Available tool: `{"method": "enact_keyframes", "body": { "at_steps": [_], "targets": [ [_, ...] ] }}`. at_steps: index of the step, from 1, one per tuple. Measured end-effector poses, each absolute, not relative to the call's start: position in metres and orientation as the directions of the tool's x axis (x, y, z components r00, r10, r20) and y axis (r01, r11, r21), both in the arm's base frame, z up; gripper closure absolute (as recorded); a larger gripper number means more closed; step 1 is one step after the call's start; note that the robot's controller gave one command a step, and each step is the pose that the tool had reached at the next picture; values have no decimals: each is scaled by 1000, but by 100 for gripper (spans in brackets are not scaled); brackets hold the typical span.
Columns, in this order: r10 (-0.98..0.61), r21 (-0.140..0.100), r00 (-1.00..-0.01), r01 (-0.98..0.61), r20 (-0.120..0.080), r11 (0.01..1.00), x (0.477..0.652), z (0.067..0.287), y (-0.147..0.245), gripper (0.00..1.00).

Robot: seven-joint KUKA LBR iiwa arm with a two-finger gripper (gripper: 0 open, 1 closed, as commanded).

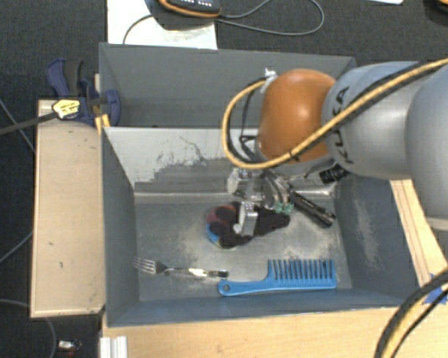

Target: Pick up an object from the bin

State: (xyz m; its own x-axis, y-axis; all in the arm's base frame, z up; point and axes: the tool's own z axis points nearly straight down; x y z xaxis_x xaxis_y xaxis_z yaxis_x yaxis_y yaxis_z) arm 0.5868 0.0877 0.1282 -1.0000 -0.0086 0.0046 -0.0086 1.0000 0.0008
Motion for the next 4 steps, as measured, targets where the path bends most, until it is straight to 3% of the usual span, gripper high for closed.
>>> {"method": "enact_keyframes", "body": {
  "at_steps": [1,2,3,4],
  "targets": [
    [-6,1,-1000,-6,-3,1000,589,132,87,0],
    [-127,1,-992,-127,-5,992,585,80,44,0],
    [-316,0,-949,-316,-11,949,588,71,44,0],
    [-280,1,-960,-280,-9,960,588,71,41,0]
  ]
}}
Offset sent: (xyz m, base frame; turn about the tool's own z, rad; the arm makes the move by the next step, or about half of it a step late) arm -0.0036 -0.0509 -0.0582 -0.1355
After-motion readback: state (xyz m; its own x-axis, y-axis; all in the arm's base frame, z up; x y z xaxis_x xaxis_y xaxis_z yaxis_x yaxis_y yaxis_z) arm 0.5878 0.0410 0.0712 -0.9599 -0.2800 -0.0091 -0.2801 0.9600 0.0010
